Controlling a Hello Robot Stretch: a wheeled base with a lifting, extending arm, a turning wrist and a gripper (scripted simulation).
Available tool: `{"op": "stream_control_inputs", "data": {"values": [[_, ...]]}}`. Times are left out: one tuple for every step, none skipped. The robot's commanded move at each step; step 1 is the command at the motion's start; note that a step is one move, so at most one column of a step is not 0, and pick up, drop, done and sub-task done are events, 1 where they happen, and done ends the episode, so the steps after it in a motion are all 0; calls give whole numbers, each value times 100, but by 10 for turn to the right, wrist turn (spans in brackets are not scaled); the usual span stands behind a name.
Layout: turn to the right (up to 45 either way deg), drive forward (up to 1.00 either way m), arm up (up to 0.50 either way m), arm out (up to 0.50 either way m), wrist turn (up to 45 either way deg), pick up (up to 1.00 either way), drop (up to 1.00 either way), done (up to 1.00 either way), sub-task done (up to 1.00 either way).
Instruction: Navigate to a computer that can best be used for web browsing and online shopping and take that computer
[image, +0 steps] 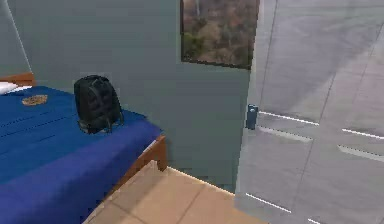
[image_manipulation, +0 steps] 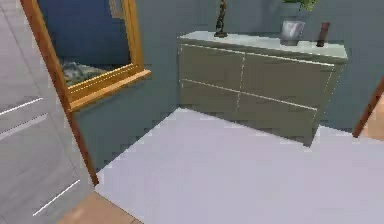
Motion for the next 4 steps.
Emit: {"op": "stream_control_inputs", "data": {"values": [[300,0,0,0,0,0,0,0,0],[0,10,0,0,0,0,0,0,0],[450,0,0,0,0,0,0,0,0],[420,0,0,0,0,0,0,0,0]]}}
